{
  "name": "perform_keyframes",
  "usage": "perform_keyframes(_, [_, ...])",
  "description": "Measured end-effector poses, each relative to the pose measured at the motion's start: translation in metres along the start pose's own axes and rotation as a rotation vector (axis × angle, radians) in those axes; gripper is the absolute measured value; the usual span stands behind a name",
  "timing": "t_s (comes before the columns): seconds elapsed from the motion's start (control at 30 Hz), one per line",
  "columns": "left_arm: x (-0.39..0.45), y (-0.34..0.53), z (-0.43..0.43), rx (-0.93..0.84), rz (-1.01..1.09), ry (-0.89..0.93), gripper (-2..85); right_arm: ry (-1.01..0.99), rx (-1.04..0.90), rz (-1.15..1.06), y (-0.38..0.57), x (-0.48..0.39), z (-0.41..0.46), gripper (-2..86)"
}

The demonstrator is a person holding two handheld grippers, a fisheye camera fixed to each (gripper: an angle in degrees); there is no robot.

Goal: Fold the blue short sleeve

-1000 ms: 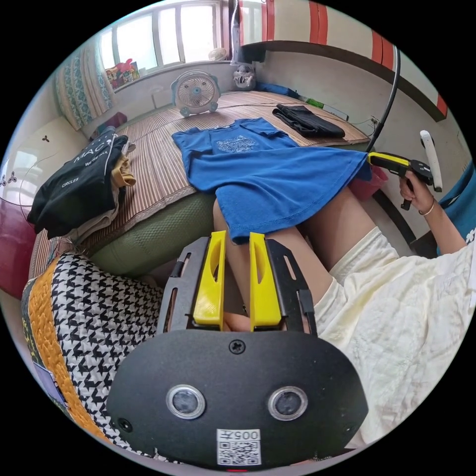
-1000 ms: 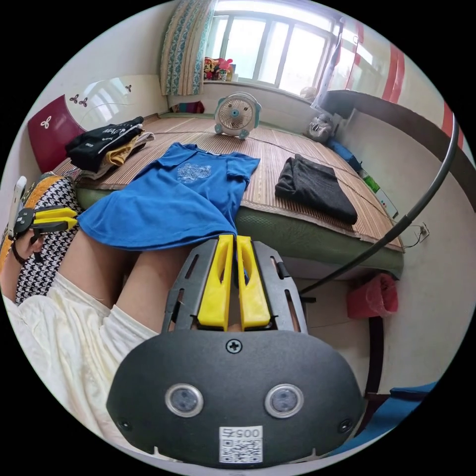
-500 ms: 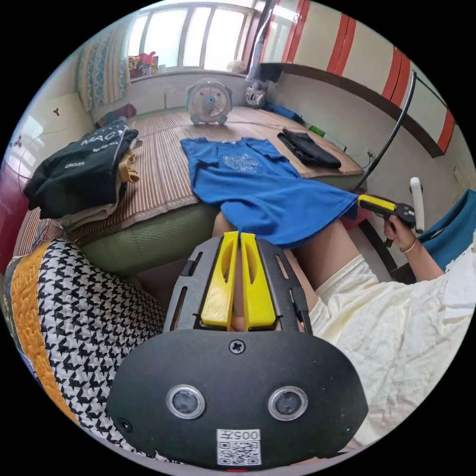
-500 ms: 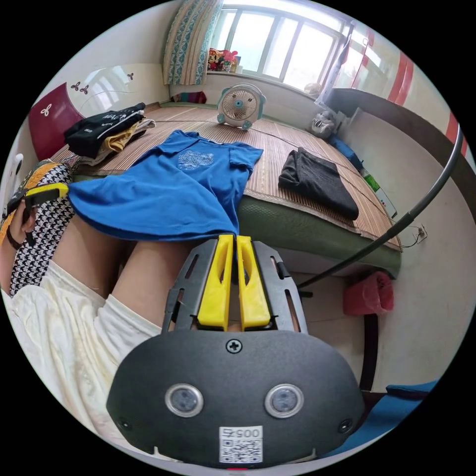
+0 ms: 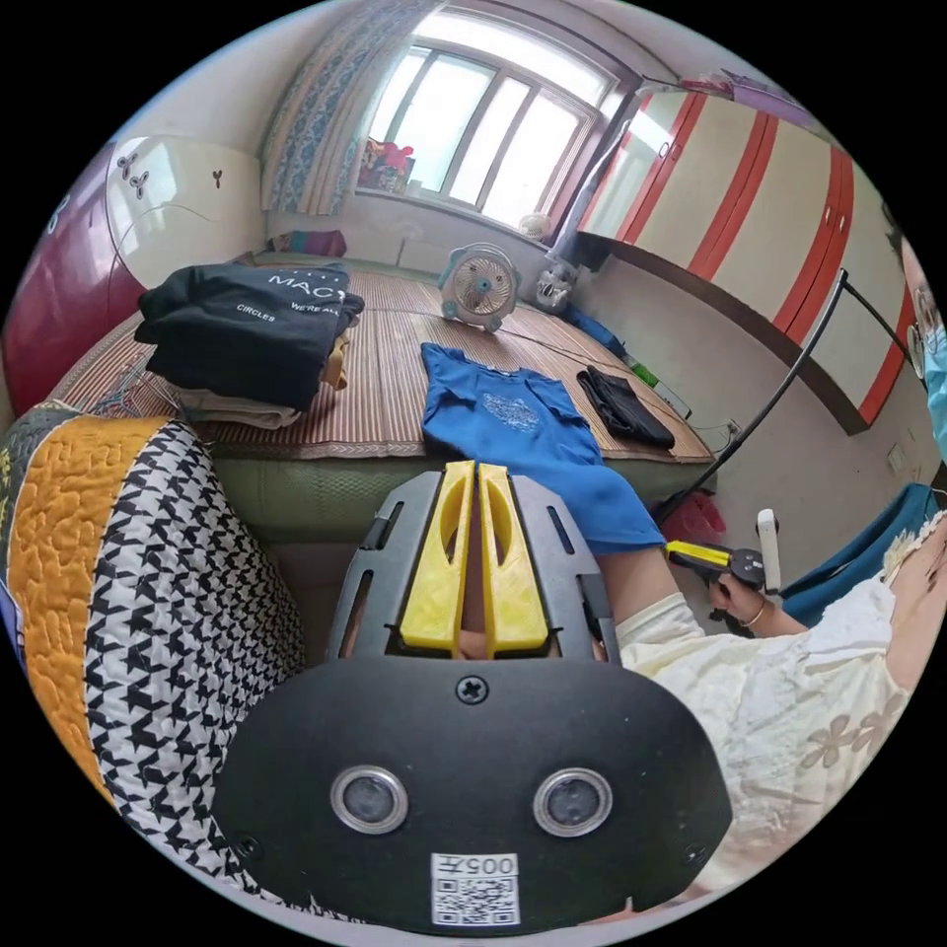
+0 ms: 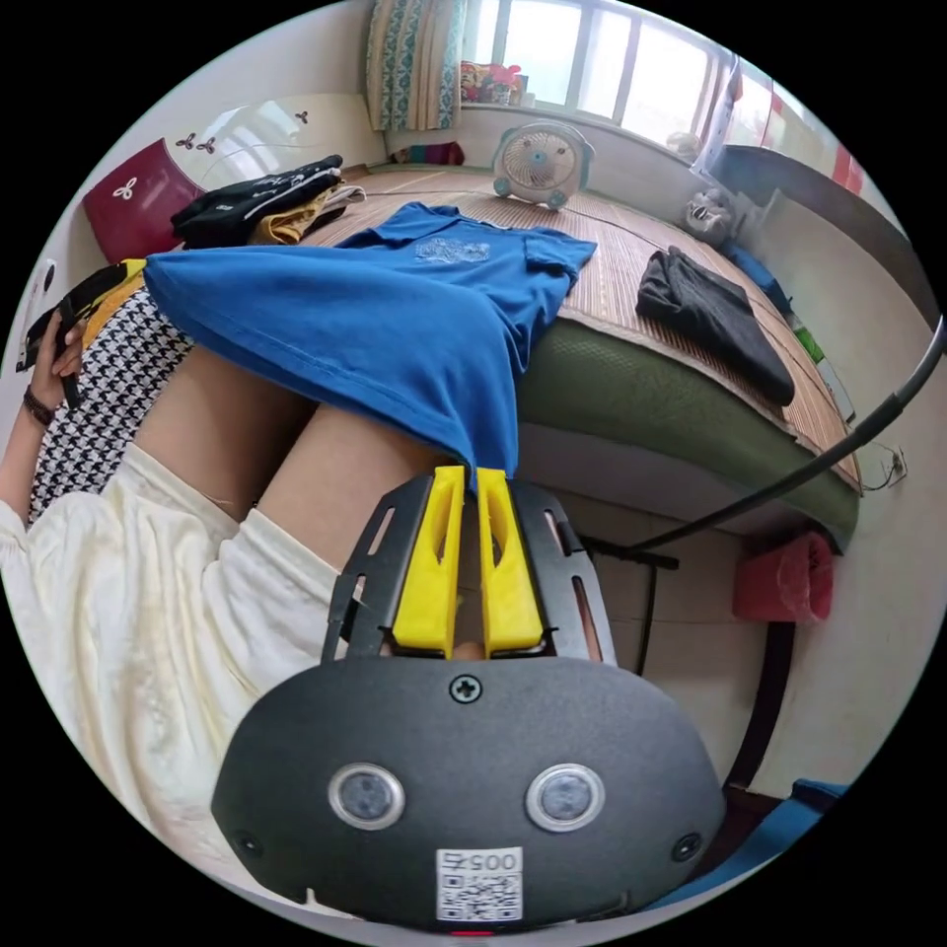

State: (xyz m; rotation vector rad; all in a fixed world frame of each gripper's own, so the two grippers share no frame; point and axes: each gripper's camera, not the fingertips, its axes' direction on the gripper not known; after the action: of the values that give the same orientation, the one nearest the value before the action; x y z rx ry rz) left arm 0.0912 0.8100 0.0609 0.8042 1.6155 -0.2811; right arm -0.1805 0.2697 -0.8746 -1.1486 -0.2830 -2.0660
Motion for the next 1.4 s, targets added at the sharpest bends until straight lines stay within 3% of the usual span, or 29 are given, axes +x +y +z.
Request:
perform_keyframes(0.67, [0.001, 0.003, 0.011, -0.004, 0.027, -0.068, 0.2, 0.082, -0.002, 0.069, 0.021, -0.004, 0.028, 7.8])
perform_keyframes(1.4, [0.007, 0.0, 0.036, -0.007, 0.02, -0.081, 0.3, 0.177, 0.099, 0.063, 0.031, -0.035, -0.005, -1.1])
